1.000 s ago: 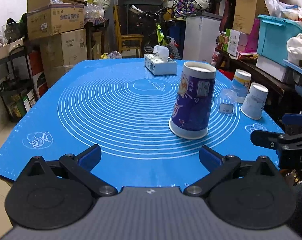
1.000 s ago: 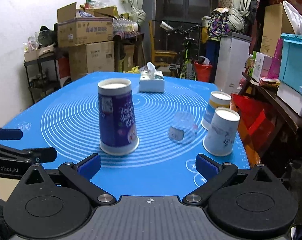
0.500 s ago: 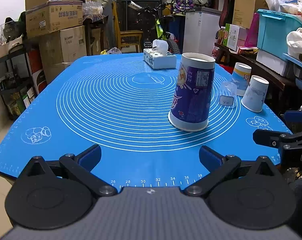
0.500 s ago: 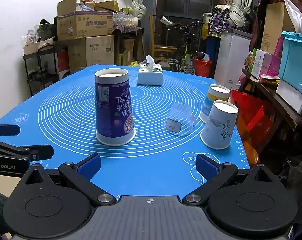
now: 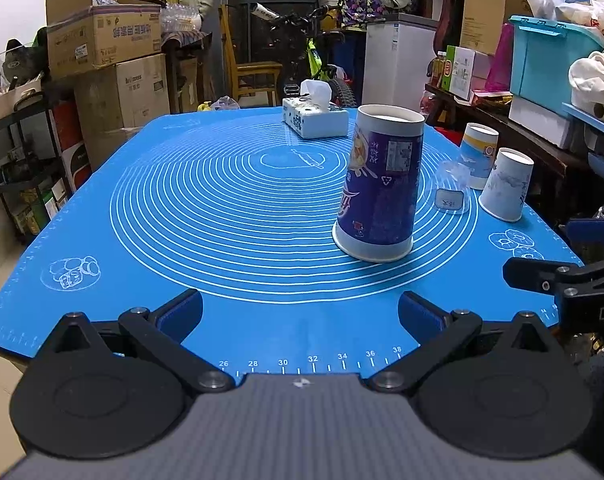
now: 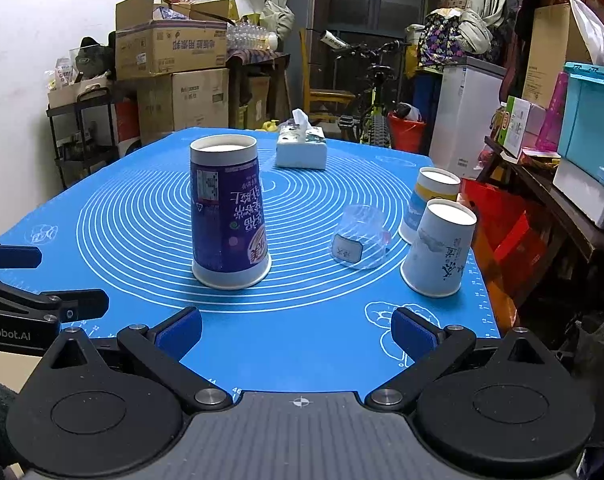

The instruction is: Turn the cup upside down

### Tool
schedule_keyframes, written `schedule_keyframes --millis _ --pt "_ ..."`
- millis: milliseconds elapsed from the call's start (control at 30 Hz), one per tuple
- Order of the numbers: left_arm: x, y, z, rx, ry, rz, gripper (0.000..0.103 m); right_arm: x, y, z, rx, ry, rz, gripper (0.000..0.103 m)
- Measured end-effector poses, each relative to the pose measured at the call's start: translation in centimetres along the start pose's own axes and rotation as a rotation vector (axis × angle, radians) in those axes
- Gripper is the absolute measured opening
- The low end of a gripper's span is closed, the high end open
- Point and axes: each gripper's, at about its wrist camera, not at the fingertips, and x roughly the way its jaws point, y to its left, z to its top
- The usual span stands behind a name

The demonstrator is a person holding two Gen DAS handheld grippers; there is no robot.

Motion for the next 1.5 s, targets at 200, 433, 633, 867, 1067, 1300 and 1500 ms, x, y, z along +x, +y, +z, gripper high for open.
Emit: schedule_keyframes --millis 200,433,633,867,1067,1300,1500 --pt "0.04 -0.14 -0.03 0.003 0.002 -0.001 0.103 0.00 0.02 -0.09 0.000 0.004 0.001 0.100" --pt "0.09 -0.21 -0.09 0.006 0.003 -0.002 0.103 0.06 -0.14 -0.17 0.008 0.005 0.002 0.100" --pt "0.14 -0.38 -0.14 0.010 0.004 -0.002 0.103 0.00 -0.22 -0.22 0.010 0.005 0.001 0.100" --pt "0.16 -0.47 -0.17 0.011 0.004 -0.002 0.103 -0.01 -0.25 -0.23 0.010 0.007 0.001 0.100" --pt "0.17 -0.52 -0.20 0.011 0.005 -0.002 0.103 -0.03 -0.27 -0.25 0.011 0.008 0.002 0.100" --pt "0.24 -0.76 -0.32 0.018 0.007 -0.003 0.103 0.04 -0.35 -0.30 0.014 0.011 0.003 0.100" --pt "0.33 -0.77 -0.36 0.018 0.011 -0.006 0.103 0.09 -0.40 -0.35 0.017 0.012 0.002 0.100"
